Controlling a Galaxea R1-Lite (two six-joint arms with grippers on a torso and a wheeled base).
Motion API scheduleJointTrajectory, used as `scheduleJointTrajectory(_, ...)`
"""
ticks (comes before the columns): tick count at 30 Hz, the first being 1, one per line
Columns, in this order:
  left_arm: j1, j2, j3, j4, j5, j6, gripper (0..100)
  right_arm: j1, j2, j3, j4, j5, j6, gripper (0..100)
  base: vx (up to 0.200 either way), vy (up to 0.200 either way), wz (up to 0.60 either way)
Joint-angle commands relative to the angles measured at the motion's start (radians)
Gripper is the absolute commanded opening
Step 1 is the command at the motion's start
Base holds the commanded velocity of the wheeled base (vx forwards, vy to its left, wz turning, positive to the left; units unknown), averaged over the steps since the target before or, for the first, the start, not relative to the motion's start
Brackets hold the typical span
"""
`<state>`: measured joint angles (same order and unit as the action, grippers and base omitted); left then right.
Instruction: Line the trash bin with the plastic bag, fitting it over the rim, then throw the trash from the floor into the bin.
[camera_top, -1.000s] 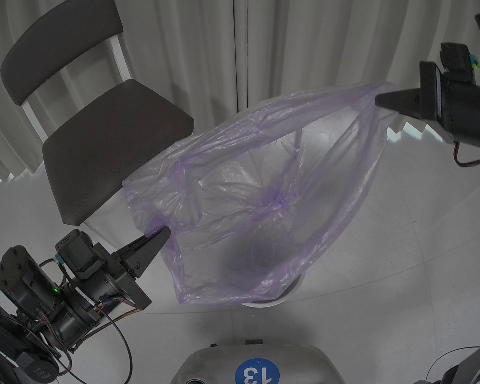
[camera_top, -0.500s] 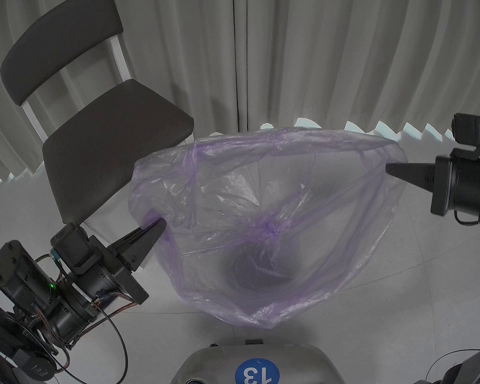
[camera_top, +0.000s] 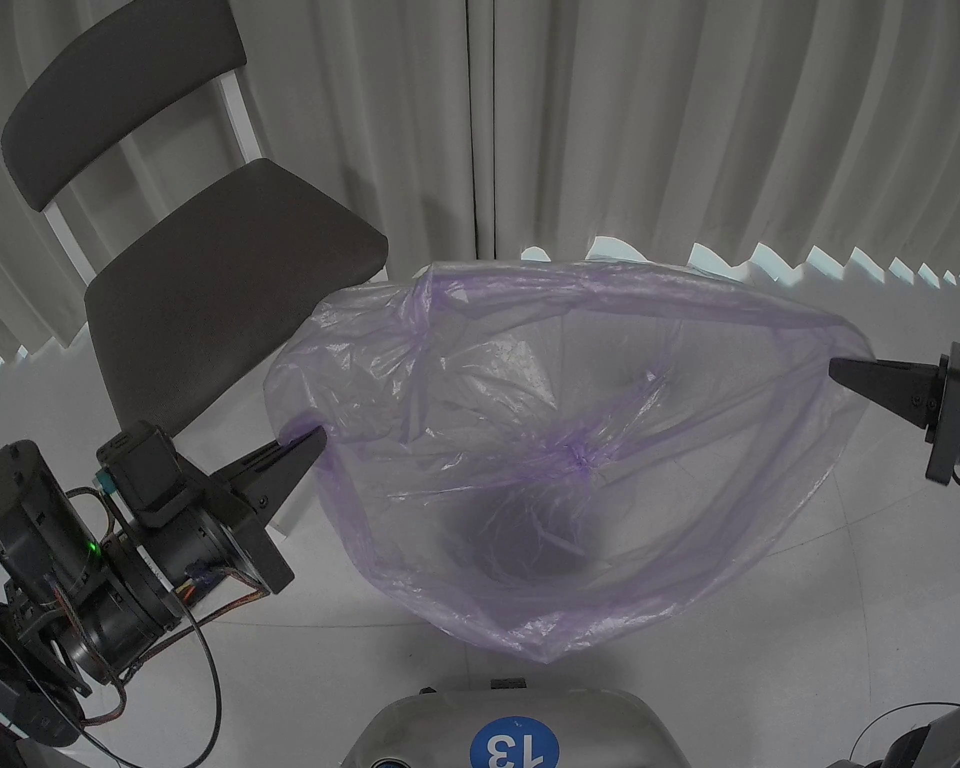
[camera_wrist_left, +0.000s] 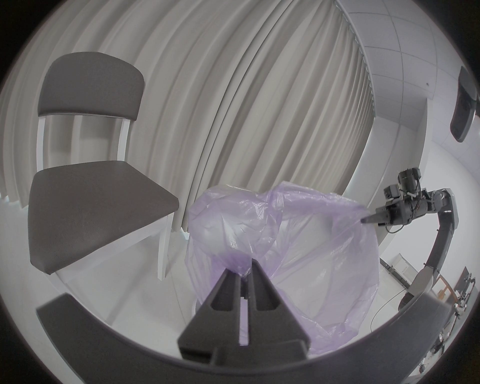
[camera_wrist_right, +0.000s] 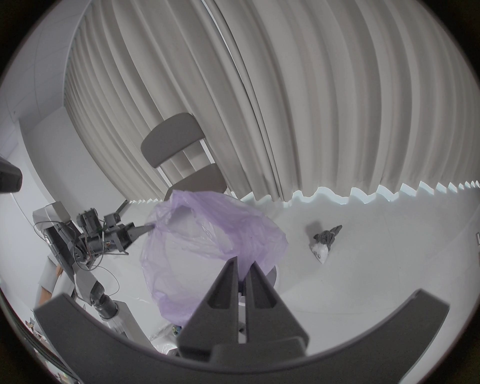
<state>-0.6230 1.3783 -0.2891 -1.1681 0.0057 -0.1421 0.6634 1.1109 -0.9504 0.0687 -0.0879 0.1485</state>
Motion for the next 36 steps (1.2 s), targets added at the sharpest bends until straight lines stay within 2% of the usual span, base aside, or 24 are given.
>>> scheduleJointTrajectory(1, -0.007, -0.045, 0.011, 0.004, 0.007, 0.001, 0, -0.013, -0.034, 0.053, 0.0, 0.0, 0.003, 0, 0.0, 0.0, 0.0)
scheduleJointTrajectory(4, 0.019, -0.067, 0.027, 0.007, -0.015, -0.004, 0, -0.024, -0.043, 0.107, -0.003, 0.0, 0.003, 0, 0.0, 0.0, 0.0)
scheduleJointTrajectory(9, 0.072, -0.07, 0.062, 0.013, -0.102, -0.011, 0, -0.051, -0.048, 0.136, -0.003, -0.001, 0.009, 0, 0.0, 0.0, 0.0)
scheduleJointTrajectory(15, 0.063, -0.09, 0.074, 0.002, -0.098, -0.097, 0, -0.064, -0.06, 0.168, -0.004, 0.0, 0.031, 0, 0.0, 0.0, 0.0)
scheduleJointTrajectory(19, 0.048, -0.079, 0.073, 0.002, -0.098, -0.102, 0, -0.064, -0.052, 0.182, -0.004, 0.014, 0.037, 0, 0.0, 0.0, 0.0)
scheduleJointTrajectory(22, 0.017, -0.071, 0.059, 0.001, -0.096, -0.108, 0, -0.064, -0.025, 0.188, -0.006, 0.057, 0.056, 0, 0.0, 0.0, 0.0)
scheduleJointTrajectory(25, -0.009, -0.071, 0.059, 0.001, -0.093, -0.108, 0, -0.056, 0.001, 0.187, -0.012, 0.063, 0.06, 0, 0.0, 0.0, 0.0)
scheduleJointTrajectory(29, -0.001, -0.07, 0.062, 0.004, -0.089, -0.123, 0, -0.054, 0.05, 0.19, -0.037, 0.063, 0.06, 0, 0.0, 0.0, 0.0)
scheduleJointTrajectory(32, 0.011, -0.036, 0.056, 0.004, -0.096, -0.2, 0, -0.057, 0.112, 0.194, -0.07, 0.069, 0.079, 0, 0.0, 0.0, 0.0)
scheduleJointTrajectory(33, 0.011, -0.036, 0.056, 0.004, -0.096, -0.2, 0, -0.057, 0.112, 0.194, -0.07, 0.069, 0.079, 0, 0.0, 0.0, 0.0)
scheduleJointTrajectory(36, 0.025, 0.056, 0.044, -0.007, -0.098, -0.251, 0, -0.085, 0.184, 0.194, -0.112, 0.105, 0.115, 0, 0.0, 0.0, 0.0)
